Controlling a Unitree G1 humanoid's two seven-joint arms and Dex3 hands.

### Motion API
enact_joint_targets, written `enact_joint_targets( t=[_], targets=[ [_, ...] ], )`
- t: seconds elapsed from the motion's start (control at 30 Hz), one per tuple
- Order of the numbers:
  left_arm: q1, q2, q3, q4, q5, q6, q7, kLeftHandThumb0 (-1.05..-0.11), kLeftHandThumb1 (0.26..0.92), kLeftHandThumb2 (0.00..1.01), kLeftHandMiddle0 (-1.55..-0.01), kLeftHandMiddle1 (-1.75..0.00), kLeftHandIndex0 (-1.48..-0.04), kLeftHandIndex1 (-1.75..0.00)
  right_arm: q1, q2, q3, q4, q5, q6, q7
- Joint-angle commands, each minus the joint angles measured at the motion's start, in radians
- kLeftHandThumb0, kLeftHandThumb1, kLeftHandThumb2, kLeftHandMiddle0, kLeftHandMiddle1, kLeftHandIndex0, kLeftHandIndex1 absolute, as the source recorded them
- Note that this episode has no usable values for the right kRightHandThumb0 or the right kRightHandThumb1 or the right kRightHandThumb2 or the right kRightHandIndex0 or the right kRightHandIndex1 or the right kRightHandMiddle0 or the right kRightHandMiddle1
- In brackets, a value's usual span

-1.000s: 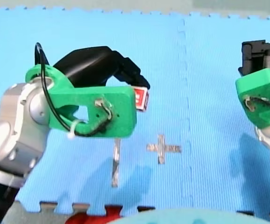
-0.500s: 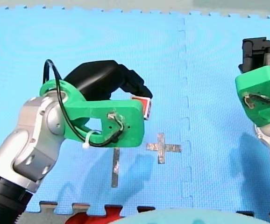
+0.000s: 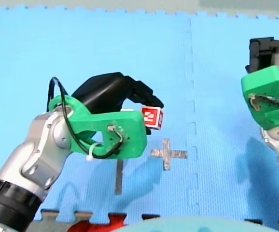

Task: Stack cube left

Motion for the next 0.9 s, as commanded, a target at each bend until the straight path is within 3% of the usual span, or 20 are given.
enact_joint_targets(
  t=[0.0,0.2,0.53,0.87],
  targets=[
    [-0.017,-0.006,0.003,0.048,-0.009,-0.042,0.016,-0.483,0.776,0.00,-0.95,-1.75,-1.32,0.00,-0.007,0.001,0.002,0.003,0.000,0.004,-0.003],
    [-0.039,-0.017,0.002,0.129,-0.010,-0.120,0.042,-0.483,0.776,0.00,-0.95,-1.75,-1.33,0.00,-0.011,0.002,0.002,0.003,0.001,0.006,-0.006],
    [-0.055,-0.038,-0.005,0.204,-0.006,-0.157,0.053,-0.482,0.772,0.00,-0.96,-1.75,-1.33,0.00,-0.016,0.007,0.007,0.001,-0.002,0.012,-0.013],
    [-0.133,-0.042,-0.016,0.295,-0.003,-0.216,0.025,-0.483,0.767,0.00,-0.97,-1.75,-1.33,0.00,-0.025,0.019,0.008,0.000,-0.001,0.028,-0.020]
  ],
)
